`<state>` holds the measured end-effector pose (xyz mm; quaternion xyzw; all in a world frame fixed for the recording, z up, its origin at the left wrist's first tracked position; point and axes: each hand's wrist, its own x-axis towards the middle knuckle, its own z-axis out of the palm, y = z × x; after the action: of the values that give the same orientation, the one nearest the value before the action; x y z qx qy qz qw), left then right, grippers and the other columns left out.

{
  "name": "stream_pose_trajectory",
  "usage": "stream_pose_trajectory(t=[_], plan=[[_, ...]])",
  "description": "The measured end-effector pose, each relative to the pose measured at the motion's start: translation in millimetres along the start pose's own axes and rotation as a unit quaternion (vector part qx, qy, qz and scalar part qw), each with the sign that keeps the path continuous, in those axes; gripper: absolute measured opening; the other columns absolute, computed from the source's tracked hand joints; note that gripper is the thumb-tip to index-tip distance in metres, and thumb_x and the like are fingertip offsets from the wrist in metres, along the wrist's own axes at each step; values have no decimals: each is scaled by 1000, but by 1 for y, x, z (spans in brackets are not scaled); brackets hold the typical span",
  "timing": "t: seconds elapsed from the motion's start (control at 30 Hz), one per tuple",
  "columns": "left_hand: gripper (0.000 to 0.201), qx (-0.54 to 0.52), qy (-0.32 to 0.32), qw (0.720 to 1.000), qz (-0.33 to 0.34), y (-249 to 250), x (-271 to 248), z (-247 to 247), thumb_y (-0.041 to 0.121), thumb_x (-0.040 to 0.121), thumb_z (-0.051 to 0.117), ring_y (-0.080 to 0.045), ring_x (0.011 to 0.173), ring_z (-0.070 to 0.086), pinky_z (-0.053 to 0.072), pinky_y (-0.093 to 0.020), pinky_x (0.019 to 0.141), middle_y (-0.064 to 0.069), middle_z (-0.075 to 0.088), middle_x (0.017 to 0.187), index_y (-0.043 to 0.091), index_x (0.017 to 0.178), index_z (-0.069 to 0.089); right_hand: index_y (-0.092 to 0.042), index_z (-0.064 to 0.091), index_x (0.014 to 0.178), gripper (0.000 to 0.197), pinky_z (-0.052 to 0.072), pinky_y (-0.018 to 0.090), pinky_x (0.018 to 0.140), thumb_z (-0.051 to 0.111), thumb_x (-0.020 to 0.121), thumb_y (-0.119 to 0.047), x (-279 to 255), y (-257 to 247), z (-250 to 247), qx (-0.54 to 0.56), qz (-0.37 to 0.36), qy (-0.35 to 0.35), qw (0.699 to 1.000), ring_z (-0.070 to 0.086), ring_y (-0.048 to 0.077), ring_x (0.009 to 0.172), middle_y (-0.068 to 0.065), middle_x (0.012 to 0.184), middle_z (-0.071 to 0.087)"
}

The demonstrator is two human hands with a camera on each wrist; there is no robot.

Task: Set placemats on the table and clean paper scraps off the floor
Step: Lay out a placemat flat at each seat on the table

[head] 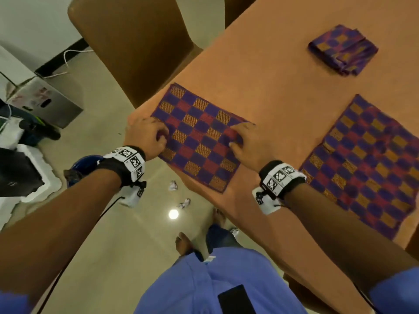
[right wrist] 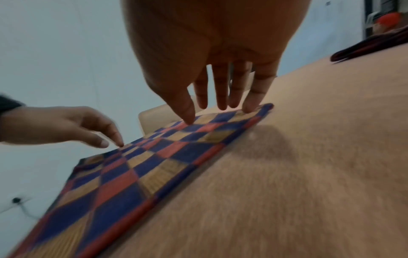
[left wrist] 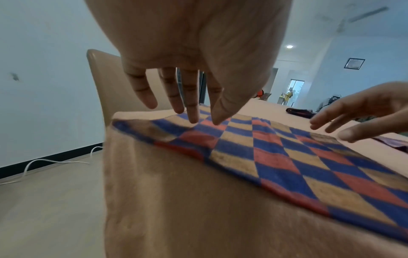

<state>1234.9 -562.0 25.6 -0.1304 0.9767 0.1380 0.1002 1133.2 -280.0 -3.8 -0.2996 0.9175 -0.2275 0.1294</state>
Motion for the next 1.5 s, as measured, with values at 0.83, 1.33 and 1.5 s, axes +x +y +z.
stream_pose_trajectory(t=[0.83, 1.33, 1.5], plan=[[37, 51, -105, 989, 89, 105, 115, 5, 18, 87, 59, -38, 95, 58, 53, -50, 77, -8, 45, 120, 18, 123, 50, -23, 62, 74, 19, 35, 26, 57, 73, 75, -38, 58, 38, -31, -44, 59, -99, 992, 57, 18, 75, -3, 80, 61], [39, -86, 78, 983, 144, 165, 141, -40, 31, 86, 58, -28, 116, 49, 44, -42, 95, -8, 52, 122, 20, 124, 57, -22, 56, 70, 19, 49, 31, 67, 71, 77, -30, 126, 138, -150, 158, 256, 98, 949, 63, 15, 75, 0, 75, 63], [46, 11, 34, 994, 100, 152, 125, -22, 43, 86, 56, -27, 122, 45, 41, -55, 96, -7, 50, 127, 26, 129, 51, -21, 53, 128, 54, 45, 40, 97, 67, 82, -44, 122, 181, -163, 23, 245, 110, 963, 51, 27, 121, 8, 133, 55]])
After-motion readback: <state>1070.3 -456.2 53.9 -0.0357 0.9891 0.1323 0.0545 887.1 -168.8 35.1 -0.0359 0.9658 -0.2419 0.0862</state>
